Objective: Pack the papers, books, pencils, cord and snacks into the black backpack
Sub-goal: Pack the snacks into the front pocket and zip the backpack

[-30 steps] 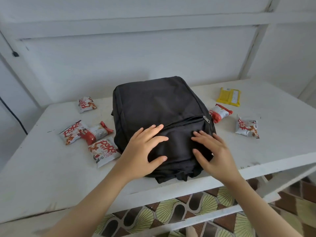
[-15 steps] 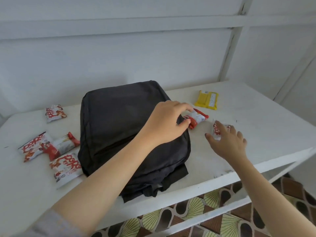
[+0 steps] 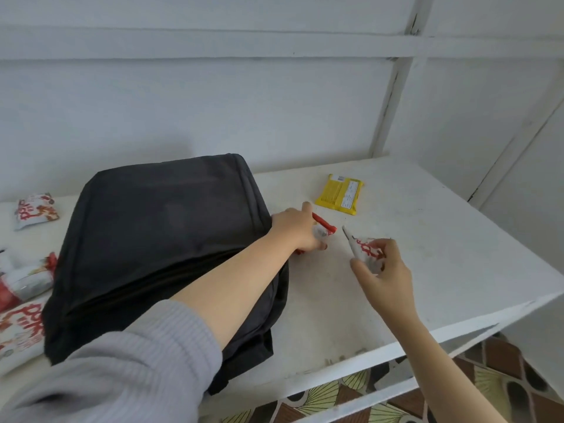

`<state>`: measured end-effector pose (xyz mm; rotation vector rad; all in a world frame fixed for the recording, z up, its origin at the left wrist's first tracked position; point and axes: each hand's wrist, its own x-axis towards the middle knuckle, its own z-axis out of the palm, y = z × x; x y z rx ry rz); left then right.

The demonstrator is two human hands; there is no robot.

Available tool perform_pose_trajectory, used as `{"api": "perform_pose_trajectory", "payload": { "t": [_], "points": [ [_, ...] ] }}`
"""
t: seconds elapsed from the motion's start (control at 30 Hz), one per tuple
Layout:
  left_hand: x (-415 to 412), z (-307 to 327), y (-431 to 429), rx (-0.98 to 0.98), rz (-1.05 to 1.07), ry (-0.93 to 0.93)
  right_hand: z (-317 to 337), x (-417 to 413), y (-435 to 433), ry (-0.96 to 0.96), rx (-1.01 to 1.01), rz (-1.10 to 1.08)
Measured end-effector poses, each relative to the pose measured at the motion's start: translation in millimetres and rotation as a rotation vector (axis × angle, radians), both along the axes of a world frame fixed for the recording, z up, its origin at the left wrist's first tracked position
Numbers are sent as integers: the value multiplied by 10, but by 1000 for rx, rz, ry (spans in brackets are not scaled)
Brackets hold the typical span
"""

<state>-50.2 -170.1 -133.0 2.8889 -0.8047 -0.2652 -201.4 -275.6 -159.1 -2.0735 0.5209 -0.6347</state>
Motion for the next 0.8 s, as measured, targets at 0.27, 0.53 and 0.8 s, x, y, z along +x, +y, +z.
{"api": "perform_pose_trajectory", "payload": {
  "t": [0.27,0.53,0.8],
  "points": [
    [-131,313,147,-471,25,1,87,51,71,-179,323,28],
    [-723,1033,1478,-708,86,-140,332,76,508,-344,398,346],
    [-1251,671,2449,-580,88,-114,454,13,1237,-265,210,557]
  ]
}}
